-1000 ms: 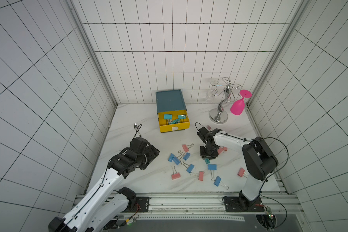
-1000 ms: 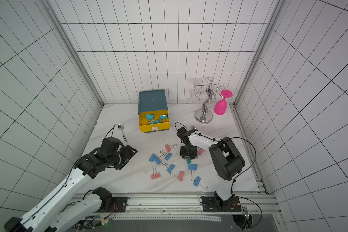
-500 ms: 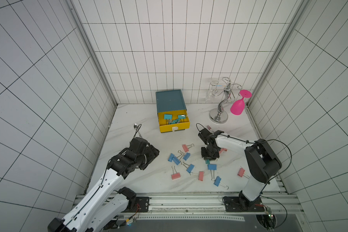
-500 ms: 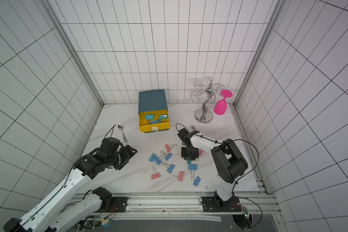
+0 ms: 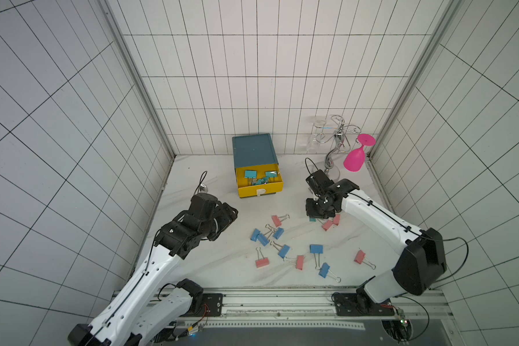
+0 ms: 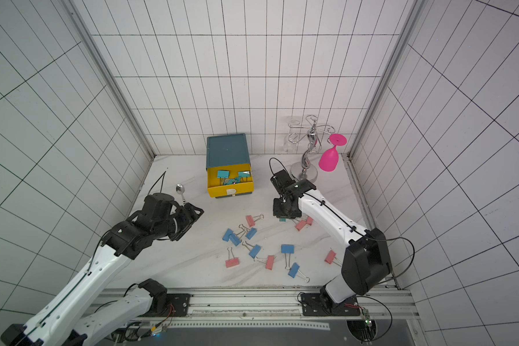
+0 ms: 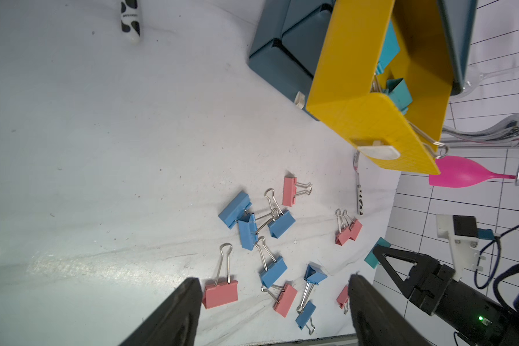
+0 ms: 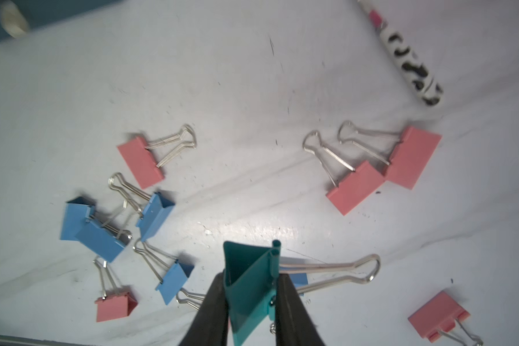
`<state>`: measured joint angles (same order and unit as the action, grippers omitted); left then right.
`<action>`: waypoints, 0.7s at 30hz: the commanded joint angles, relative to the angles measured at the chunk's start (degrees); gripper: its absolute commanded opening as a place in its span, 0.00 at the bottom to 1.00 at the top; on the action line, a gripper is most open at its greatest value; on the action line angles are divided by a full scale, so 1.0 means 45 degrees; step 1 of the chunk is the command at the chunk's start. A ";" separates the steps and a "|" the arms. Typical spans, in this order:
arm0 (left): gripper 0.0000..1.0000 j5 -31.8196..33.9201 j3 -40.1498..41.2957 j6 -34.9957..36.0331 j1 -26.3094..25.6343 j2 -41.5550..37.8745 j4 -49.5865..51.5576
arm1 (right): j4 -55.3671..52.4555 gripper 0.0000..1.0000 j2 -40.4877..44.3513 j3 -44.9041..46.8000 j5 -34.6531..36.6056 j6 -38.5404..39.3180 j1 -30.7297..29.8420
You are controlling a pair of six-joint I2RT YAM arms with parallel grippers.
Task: Put the binder clips in the drawer according to color
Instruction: Place the binder clip in the drawer.
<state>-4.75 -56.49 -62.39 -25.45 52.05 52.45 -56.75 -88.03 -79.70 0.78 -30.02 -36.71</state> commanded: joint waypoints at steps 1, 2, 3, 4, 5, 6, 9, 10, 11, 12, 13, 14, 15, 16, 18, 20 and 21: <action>0.81 -0.0165 -0.0854 0.0685 0.0364 0.0500 -0.0188 | -0.1195 0.14 -0.0287 -0.2243 0.0039 0.0677 0.0071; 0.80 -0.0328 -0.1048 0.0808 0.0514 0.0693 -0.0246 | -0.1317 0.14 -0.0568 -0.3096 -0.0161 0.0786 0.0072; 0.81 -0.0503 -0.1234 0.0935 0.0665 0.0866 -0.0327 | -0.1436 0.14 -0.0917 -0.3955 -0.0380 0.0884 0.0072; 0.80 -0.0652 -0.1402 0.1031 0.0791 0.1027 -0.0378 | -0.1530 0.14 -0.1263 -0.4664 -0.0600 0.0937 0.0072; 0.80 -0.0817 -0.1587 0.1164 0.0940 0.1218 -0.0422 | -0.1648 0.14 -0.1679 -0.5581 -0.0878 0.1006 0.0072; 0.80 -0.0977 -0.1772 0.1298 0.1078 0.1406 -0.0443 | -0.1776 0.14 -0.2172 -0.6493 -0.1161 0.1064 0.0054; 0.81 -0.1350 -0.2211 0.1635 0.1452 0.1867 -0.0459 | -0.2115 0.12 -0.3653 -0.9081 -0.1870 0.1124 -0.0052; 0.80 -0.1446 -0.2298 0.1720 0.1555 0.1971 -0.0463 | -0.2231 0.12 -0.4117 -0.9803 -0.2046 0.1126 -0.0108; 0.80 -0.1565 -0.2375 0.1802 0.1674 0.2064 -0.0470 | -0.2369 0.12 -0.4632 -1.0695 -0.2222 0.1107 -0.0167; 0.81 -0.1664 -0.2424 0.1873 0.1793 0.2145 -0.0500 | -0.2521 0.12 -0.5162 -1.1560 -0.2365 0.1053 -0.0218; 0.80 -0.1740 -0.2463 0.1936 0.1906 0.2215 -0.0517 | -0.2633 0.12 -0.5621 -1.2246 -0.2513 0.1011 -0.0294; 0.80 -0.1836 -0.2495 0.1983 0.2023 0.2275 -0.0511 | -0.2732 0.12 -0.6084 -1.3017 -0.2649 0.0942 -0.0343; 0.80 -0.1931 -0.2503 0.2042 0.2136 0.2310 -0.0506 | -0.2778 0.12 -0.6537 -1.3684 -0.2827 0.0873 -0.0413; 0.80 -0.2032 -0.2505 0.2081 0.2259 0.2348 -0.0530 | -0.2767 0.13 -0.6912 -1.4220 -0.3022 0.0787 -0.0471; 0.80 -0.2160 -0.2485 0.2174 0.2465 0.2386 -0.0531 | -0.2535 0.14 -0.7467 -1.4888 -0.3379 0.0662 -0.0573; 0.80 -0.2314 -0.2419 0.2236 0.2688 0.2393 -0.0536 | -0.2151 0.14 -0.7873 -1.5167 -0.3832 0.0508 -0.0646; 0.81 -0.2381 -0.2372 0.2257 0.2790 0.2378 -0.0530 | -0.1941 0.14 -0.8033 -1.5179 -0.4071 0.0420 -0.0651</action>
<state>-13.82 -66.37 -54.06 -13.89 62.78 50.96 -66.00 -122.87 -145.86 -13.39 -26.89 -39.05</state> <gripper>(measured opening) 0.804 0.254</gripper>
